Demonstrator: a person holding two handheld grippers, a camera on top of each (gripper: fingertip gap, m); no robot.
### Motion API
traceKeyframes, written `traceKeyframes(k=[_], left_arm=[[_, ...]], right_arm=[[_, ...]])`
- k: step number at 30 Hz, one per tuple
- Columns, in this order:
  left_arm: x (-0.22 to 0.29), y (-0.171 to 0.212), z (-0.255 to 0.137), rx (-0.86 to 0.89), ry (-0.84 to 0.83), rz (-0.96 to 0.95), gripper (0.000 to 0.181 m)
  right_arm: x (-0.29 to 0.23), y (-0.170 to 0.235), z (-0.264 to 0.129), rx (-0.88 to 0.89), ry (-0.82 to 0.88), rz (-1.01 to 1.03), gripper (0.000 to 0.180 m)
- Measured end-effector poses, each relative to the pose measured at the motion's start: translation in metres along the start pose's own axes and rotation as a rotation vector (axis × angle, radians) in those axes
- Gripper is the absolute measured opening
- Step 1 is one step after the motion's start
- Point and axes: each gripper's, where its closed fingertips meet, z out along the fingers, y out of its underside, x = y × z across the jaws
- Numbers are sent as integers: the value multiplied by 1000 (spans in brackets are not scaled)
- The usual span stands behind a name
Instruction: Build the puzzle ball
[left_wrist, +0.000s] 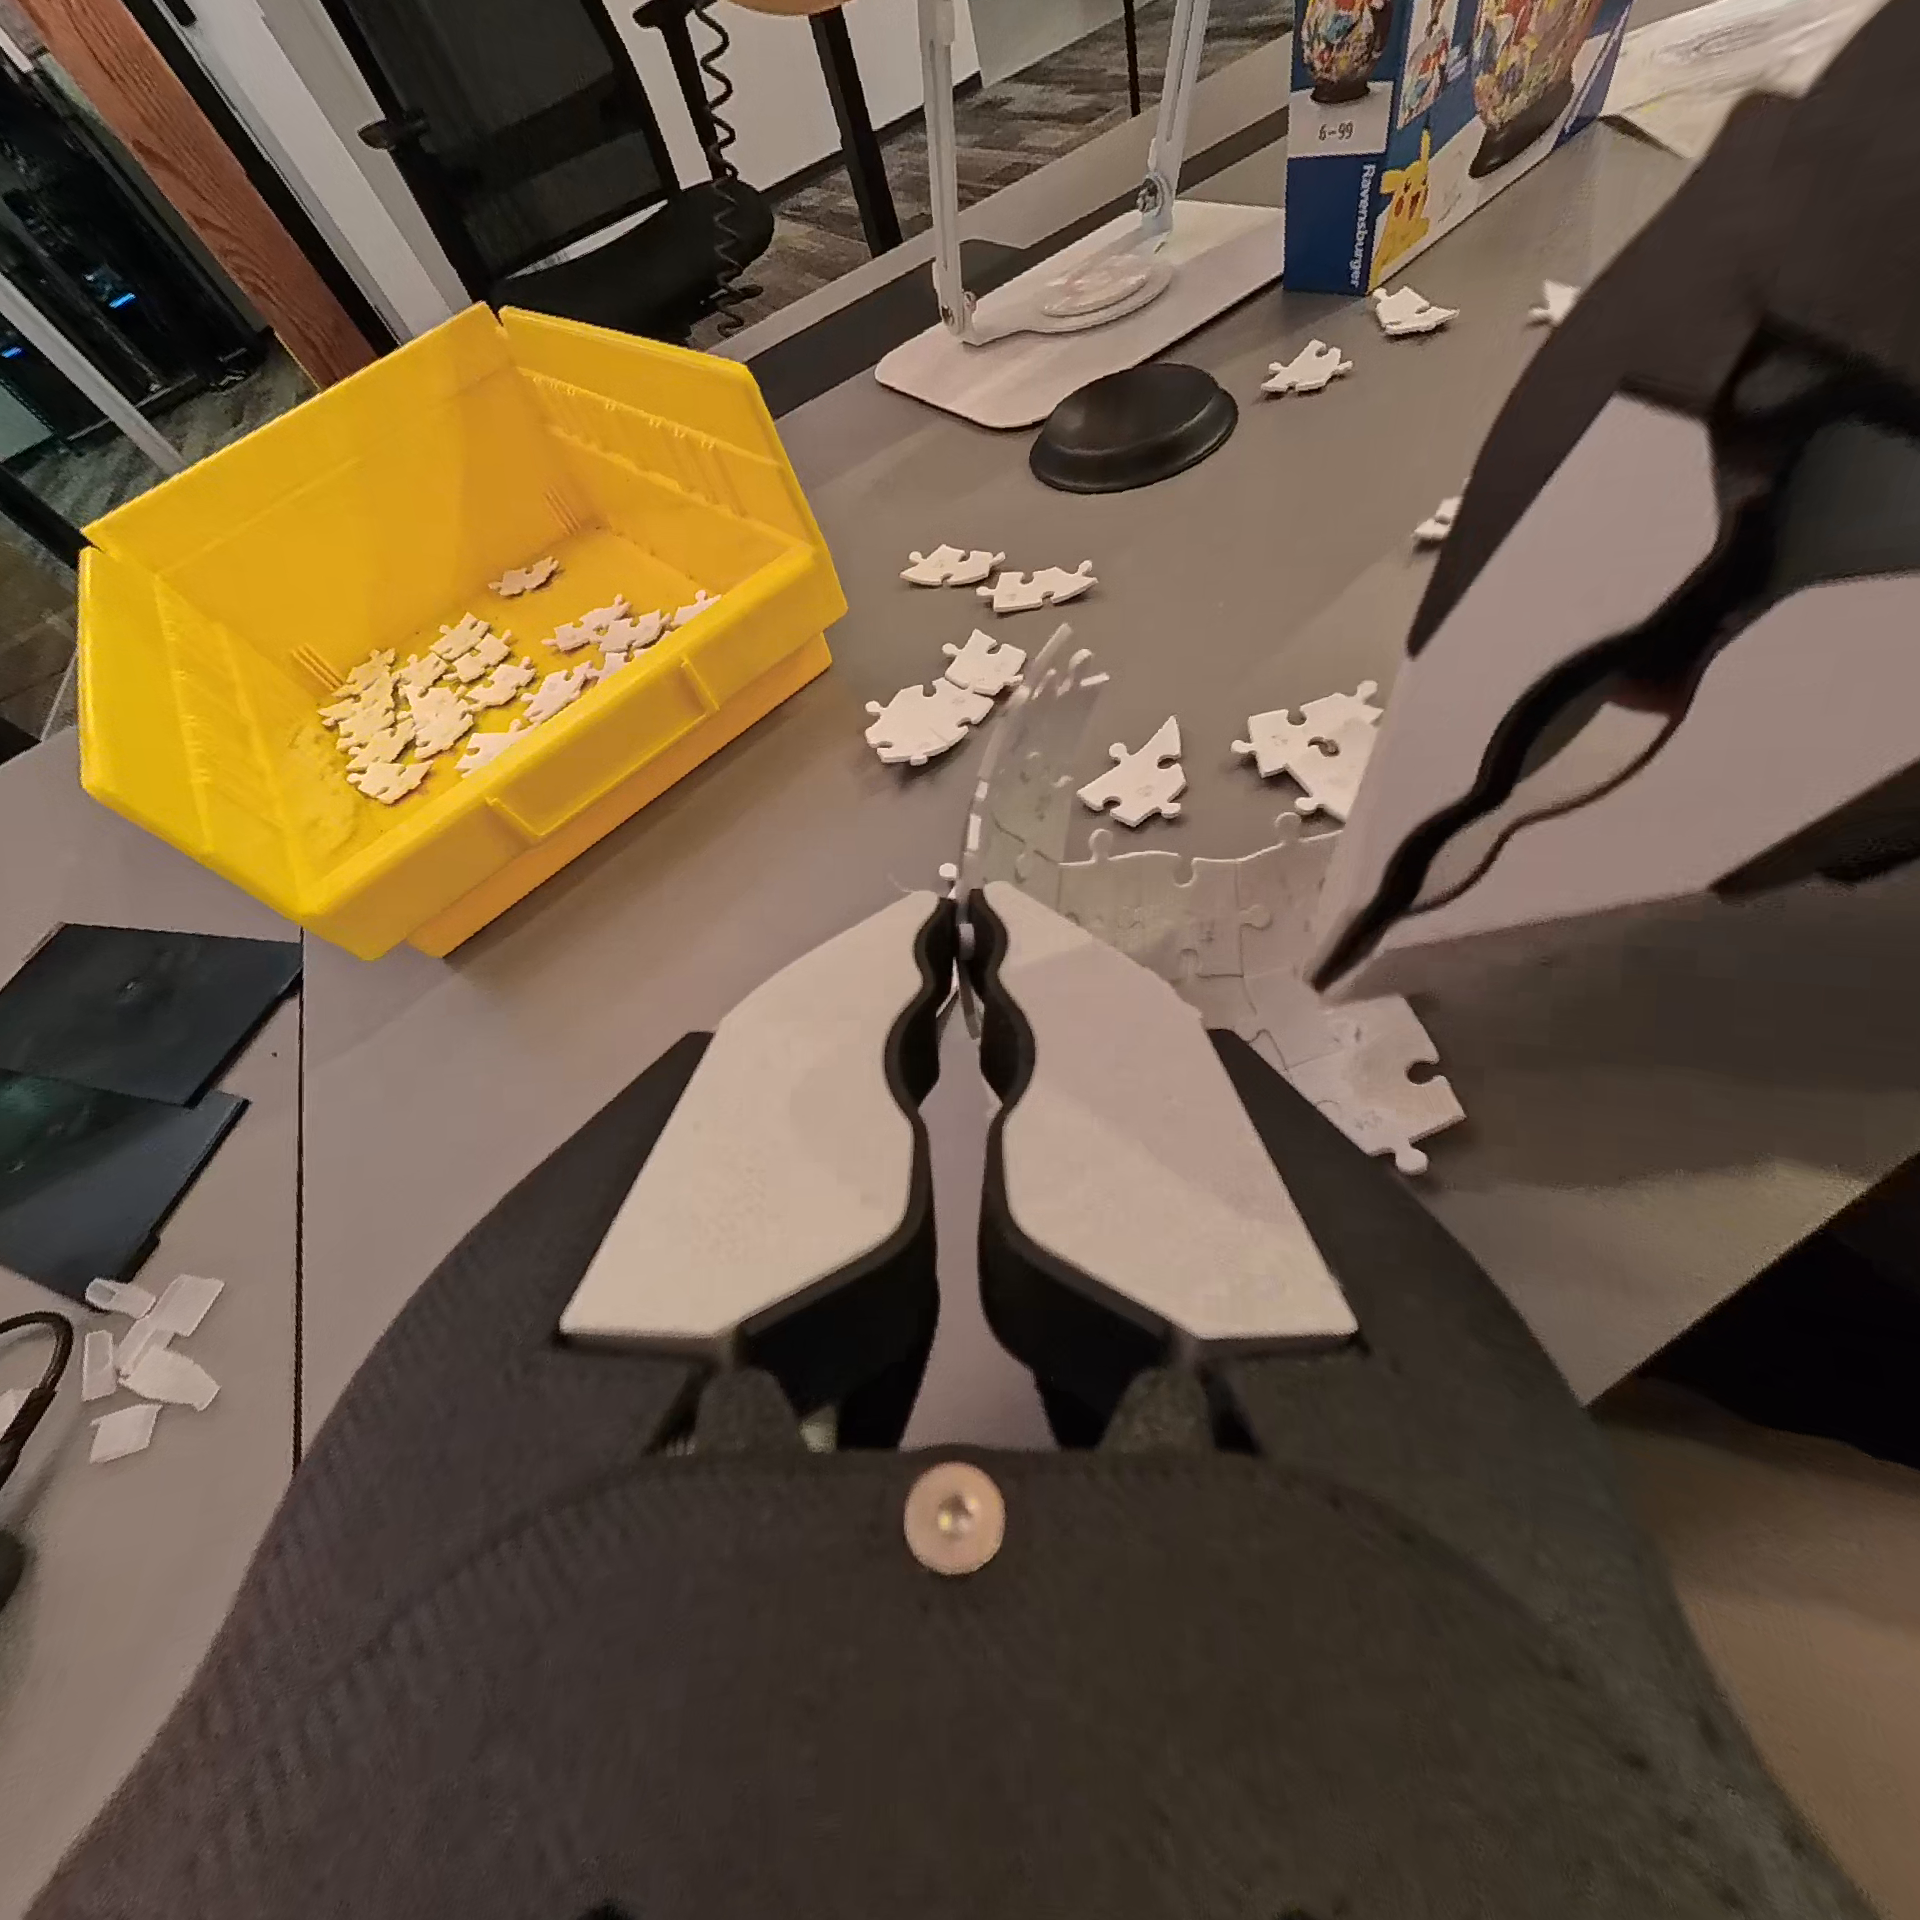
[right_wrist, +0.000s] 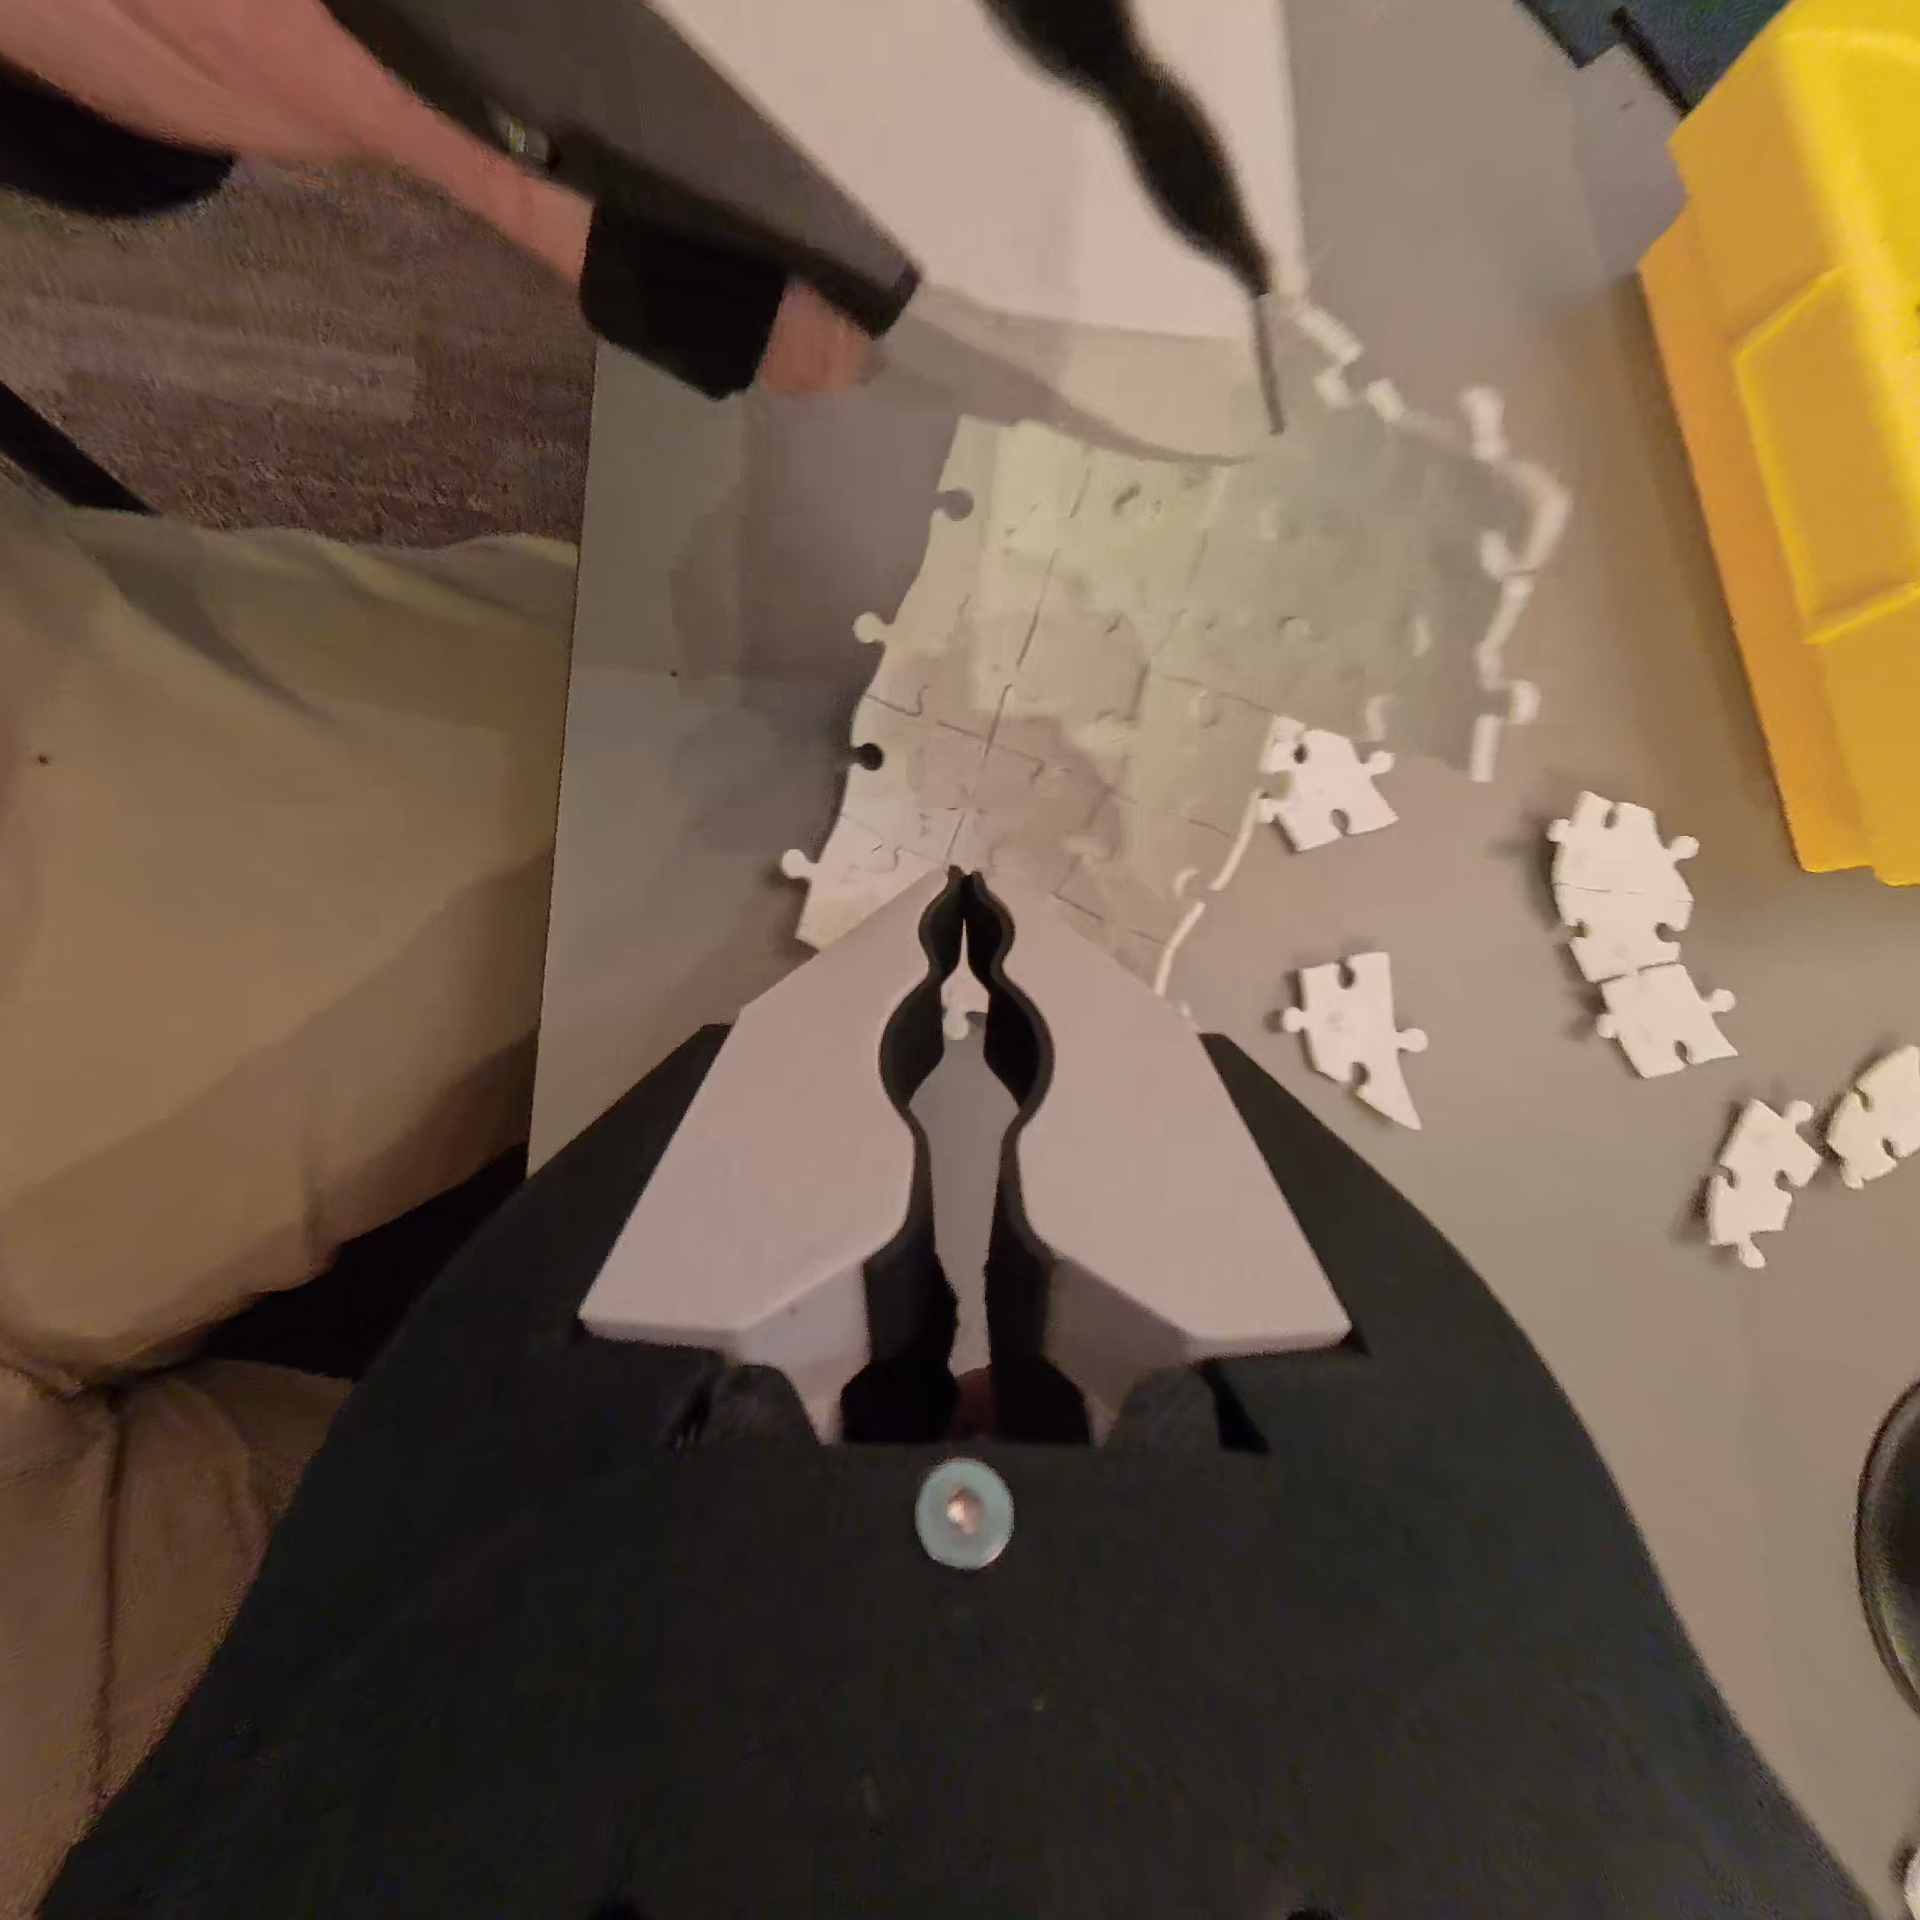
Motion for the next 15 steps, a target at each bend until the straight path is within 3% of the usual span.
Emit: traceKeyframes(k=[1,6,9,13,14,15], left_arm=[[-1,0,0,0,-3,0,2],[-3,1,-1,-3,-12,-5,2],[-6,2,-2,-6,-26,-22,2],[-8,4,-1,3,-26,-81,2],[-9,6,-1,6,-24,-105,2],[-10,6,-1,11,-23,-132,2]], right_arm=[[-3,3,5,-13,-6,-13,0],[-5,-2,1,10,-4,-1,0],[15,-10,-22,74,5,164,0],[34,11,-30,75,-14,447,0],[34,16,-29,72,-27,492,23],[32,19,-27,71,-51,531,25]])
